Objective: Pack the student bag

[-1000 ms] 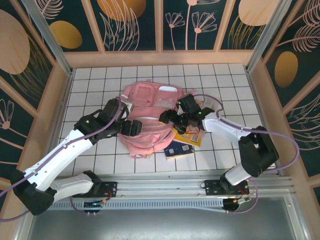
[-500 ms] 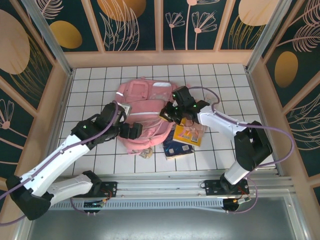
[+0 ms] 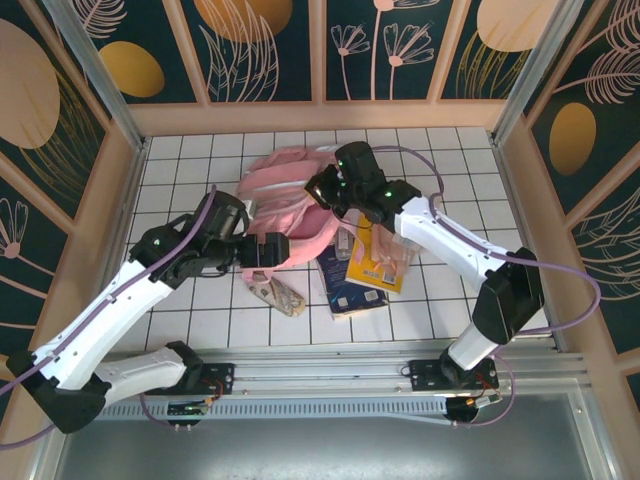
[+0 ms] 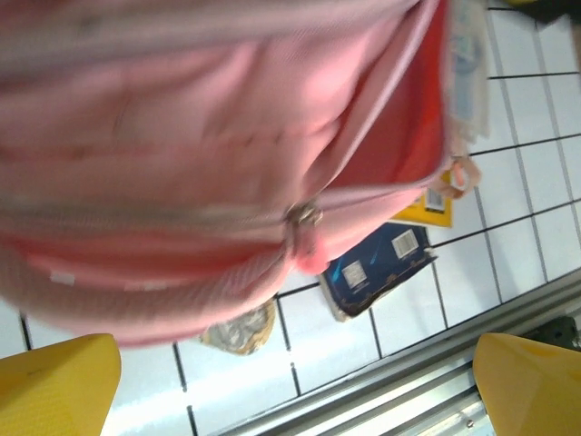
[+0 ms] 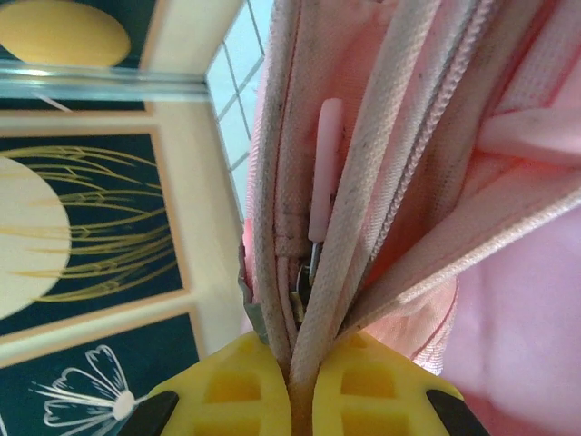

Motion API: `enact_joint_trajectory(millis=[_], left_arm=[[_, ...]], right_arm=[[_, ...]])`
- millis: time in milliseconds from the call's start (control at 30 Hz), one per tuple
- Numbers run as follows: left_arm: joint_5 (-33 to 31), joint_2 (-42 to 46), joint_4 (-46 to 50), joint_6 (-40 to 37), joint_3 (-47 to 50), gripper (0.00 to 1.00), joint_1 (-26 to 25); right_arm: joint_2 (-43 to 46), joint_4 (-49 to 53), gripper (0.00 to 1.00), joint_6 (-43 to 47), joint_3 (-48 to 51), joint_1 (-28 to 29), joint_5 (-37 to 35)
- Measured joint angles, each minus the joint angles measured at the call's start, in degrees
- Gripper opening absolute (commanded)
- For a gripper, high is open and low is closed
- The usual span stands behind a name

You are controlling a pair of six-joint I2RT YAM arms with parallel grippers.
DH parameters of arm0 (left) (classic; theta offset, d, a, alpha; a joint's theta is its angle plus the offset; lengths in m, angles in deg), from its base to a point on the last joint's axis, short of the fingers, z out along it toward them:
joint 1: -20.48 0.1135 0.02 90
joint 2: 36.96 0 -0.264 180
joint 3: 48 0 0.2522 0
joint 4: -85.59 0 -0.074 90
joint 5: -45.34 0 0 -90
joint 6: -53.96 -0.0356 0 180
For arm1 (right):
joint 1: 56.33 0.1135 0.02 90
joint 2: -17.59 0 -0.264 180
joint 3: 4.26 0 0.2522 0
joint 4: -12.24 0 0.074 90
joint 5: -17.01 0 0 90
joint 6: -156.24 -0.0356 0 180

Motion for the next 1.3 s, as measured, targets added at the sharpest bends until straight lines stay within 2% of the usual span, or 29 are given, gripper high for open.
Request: enact_joint_trajectory(millis=[67,167,300,600,767,967,1300], left_arm=[[-0.4,-0.6,2.8,2.0,-1.1,0.95,0.0],[-0.7,-3.9,5.9,4.9,-4.6,0.77,0.0],[-2.5,-9.8,8.7,6.0,-8.6,0.69,0.0],[-6.2,-18.1,12.8,5.0,-15.8,0.63,0.0],[-6.9,-19.2,12.9,4.8,-15.8,0.59,-0.8],[-10.7,-19.6,10.3,5.0,-15.3,0.56,-2.3],[-16.3,-19.0,4.5,6.5,-9.7,0.50,-3.8]], right_arm=[[-0.3,0.2,0.00,-0.1,-1.4,0.0,-0.9],[-1.0,0.2,0.00,-0.4,-2.6,0.1,-1.6],[-2.1,0.2,0.00,-0.4,-3.4,0.5,-1.9],[-2.8,0.3,0.00,-0.3,-4.2,1.0,-1.9],[-2.8,0.3,0.00,-0.4,-4.2,1.0,-2.2],[-2.8,-0.2,0.00,-1.1,-4.2,1.0,-2.2],[-2.9,-0.2,0.00,-2.3,-4.3,1.0,-2.2]])
